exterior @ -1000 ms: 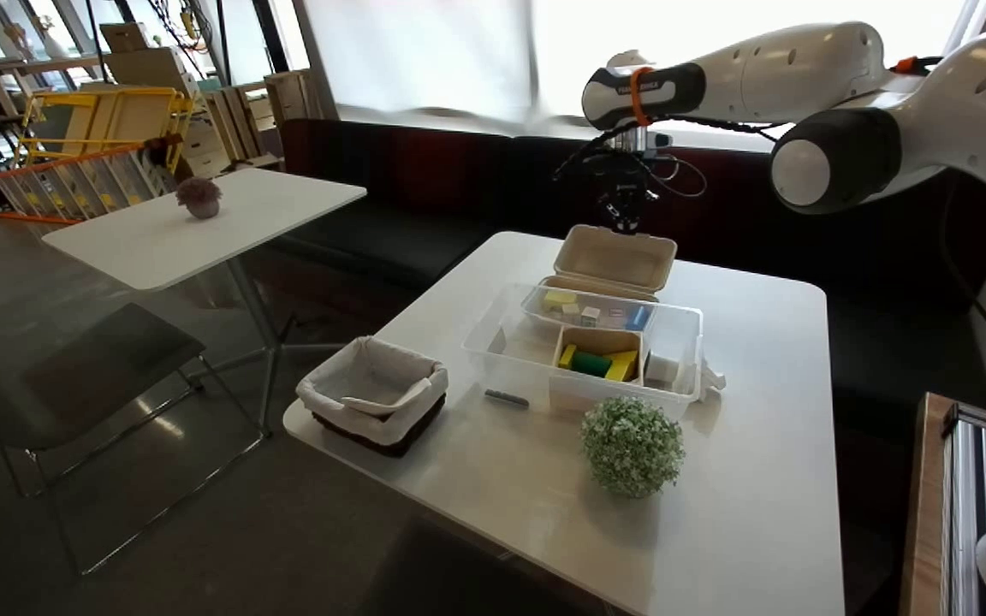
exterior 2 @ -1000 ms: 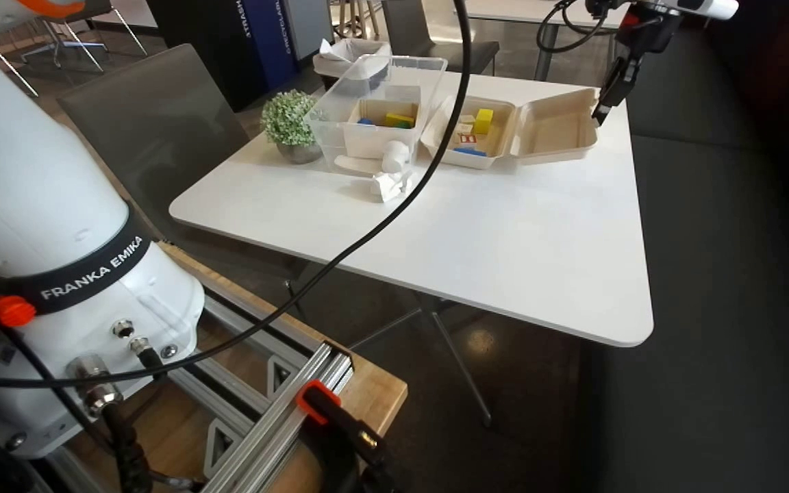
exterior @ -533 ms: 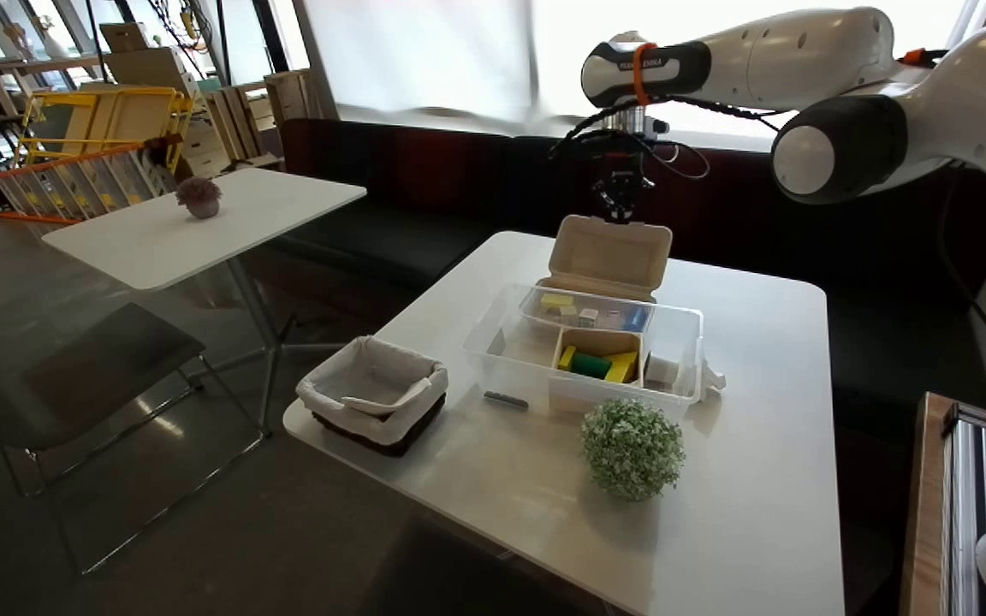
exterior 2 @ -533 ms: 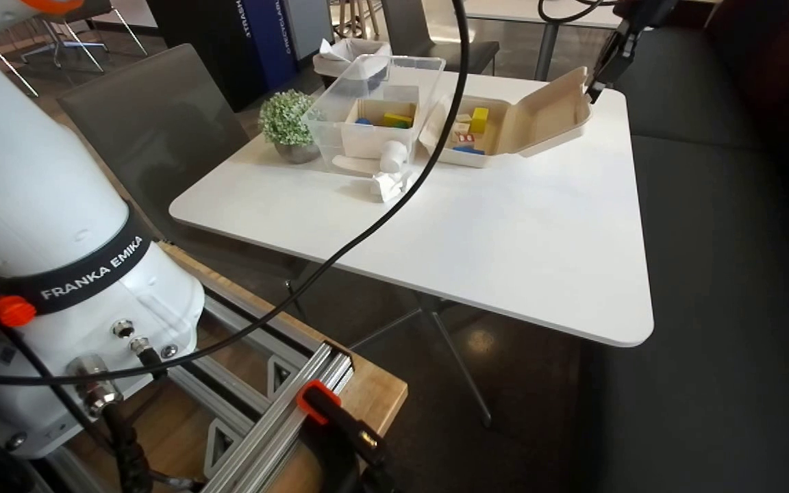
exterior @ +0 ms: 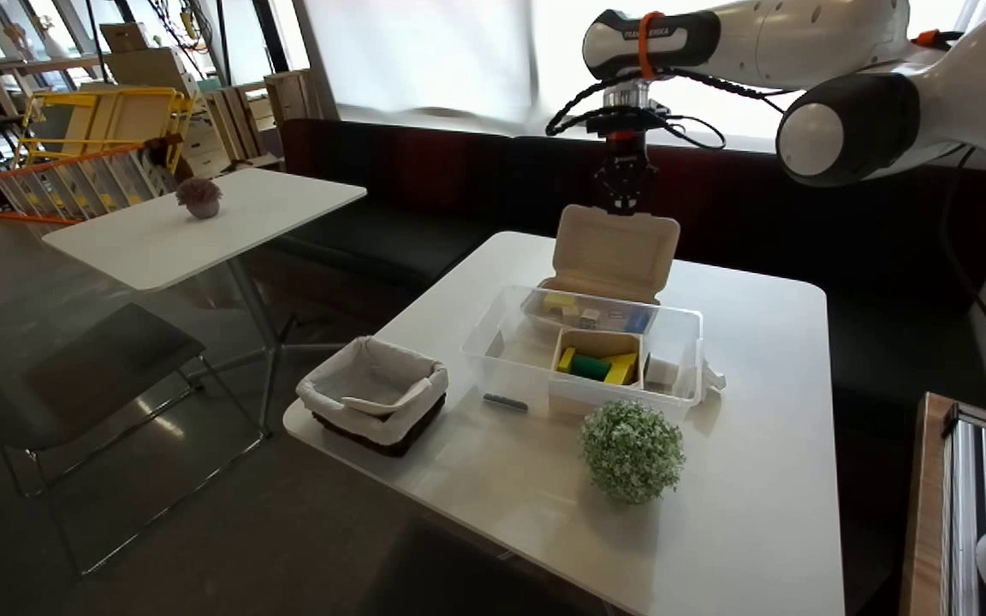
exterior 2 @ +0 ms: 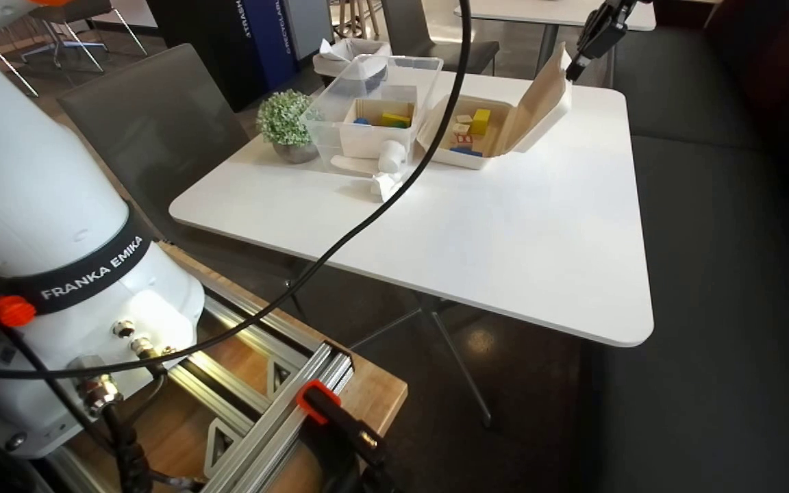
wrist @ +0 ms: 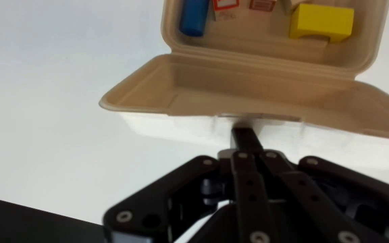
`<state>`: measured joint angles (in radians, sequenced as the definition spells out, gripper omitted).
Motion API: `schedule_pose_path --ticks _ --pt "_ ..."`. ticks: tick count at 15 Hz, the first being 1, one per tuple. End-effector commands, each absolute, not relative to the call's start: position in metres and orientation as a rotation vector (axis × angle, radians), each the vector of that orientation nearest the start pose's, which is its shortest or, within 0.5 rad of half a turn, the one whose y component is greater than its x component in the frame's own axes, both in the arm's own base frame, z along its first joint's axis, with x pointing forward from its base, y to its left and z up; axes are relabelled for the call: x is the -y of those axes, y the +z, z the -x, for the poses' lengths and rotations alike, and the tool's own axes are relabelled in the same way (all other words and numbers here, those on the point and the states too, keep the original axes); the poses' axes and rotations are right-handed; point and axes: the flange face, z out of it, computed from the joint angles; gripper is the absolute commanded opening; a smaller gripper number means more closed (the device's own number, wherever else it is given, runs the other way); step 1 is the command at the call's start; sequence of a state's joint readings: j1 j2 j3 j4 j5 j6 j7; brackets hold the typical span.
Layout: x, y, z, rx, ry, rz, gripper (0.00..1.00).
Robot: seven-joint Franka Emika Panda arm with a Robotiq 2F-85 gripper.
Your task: Close the carton box
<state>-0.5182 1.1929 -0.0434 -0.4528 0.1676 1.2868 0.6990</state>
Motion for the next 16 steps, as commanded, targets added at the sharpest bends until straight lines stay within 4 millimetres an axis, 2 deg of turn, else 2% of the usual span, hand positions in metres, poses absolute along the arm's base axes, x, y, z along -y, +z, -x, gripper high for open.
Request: schedule_pose_path --ticks 1,8,16 --pt "0.357 0.303 -0.653 -1.597 0.697 2.427 0.00" --pt "0.329 0.310 -0.638 -1.406 0.933 2.378 0.00" --pt "0.309 0.293 -0.628 -1.315 1.135 2.298 0.00"
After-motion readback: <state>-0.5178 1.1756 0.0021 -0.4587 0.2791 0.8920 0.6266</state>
